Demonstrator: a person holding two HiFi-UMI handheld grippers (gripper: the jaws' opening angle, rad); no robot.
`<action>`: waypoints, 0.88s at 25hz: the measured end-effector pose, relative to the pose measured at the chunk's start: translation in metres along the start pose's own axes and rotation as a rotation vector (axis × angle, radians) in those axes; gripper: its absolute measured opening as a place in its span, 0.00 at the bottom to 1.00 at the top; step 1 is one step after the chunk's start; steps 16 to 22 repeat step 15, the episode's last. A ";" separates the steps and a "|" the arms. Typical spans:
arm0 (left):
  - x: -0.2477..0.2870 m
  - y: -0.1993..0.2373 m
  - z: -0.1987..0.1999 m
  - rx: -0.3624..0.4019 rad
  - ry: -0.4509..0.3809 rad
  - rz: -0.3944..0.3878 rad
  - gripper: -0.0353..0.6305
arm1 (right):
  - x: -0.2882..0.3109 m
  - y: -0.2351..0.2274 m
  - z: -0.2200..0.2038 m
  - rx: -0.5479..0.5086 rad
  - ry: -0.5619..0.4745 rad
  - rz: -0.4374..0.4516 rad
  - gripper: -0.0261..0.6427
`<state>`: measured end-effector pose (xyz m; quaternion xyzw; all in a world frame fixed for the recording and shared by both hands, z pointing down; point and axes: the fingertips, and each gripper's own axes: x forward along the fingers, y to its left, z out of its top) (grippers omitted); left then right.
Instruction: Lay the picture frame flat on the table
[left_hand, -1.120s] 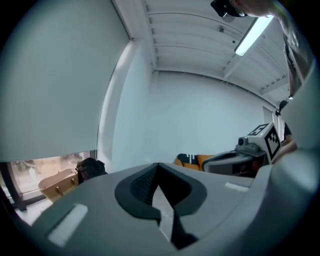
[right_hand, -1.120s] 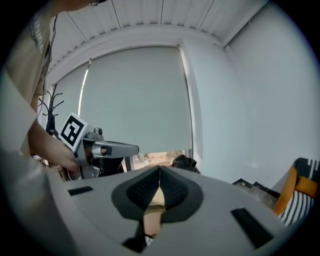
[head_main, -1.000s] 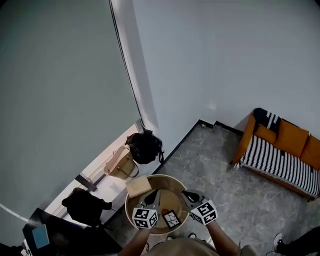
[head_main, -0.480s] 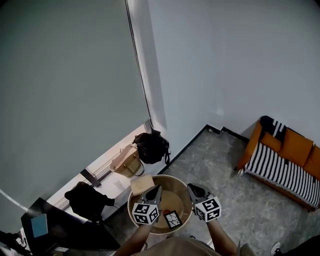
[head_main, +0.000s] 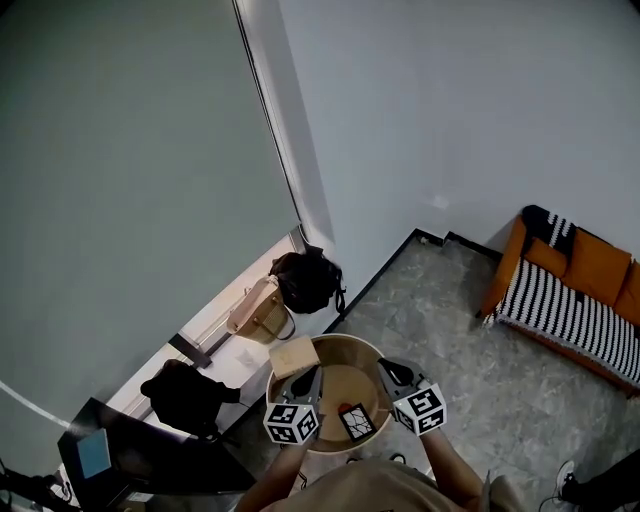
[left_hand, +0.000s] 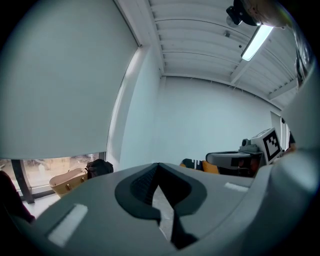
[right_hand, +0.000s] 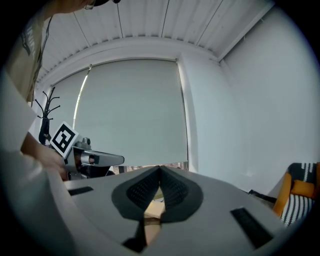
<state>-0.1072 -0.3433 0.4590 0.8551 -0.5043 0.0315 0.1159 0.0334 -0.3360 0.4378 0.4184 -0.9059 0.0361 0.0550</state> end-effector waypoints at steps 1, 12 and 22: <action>-0.001 0.000 0.001 -0.001 -0.001 0.000 0.06 | -0.001 0.001 0.001 -0.002 0.000 0.000 0.05; -0.004 -0.008 0.001 -0.007 -0.005 -0.012 0.06 | -0.013 0.004 0.008 -0.040 0.013 -0.020 0.05; -0.005 -0.007 0.000 -0.006 -0.003 -0.013 0.06 | -0.012 0.003 0.009 -0.051 -0.009 -0.024 0.05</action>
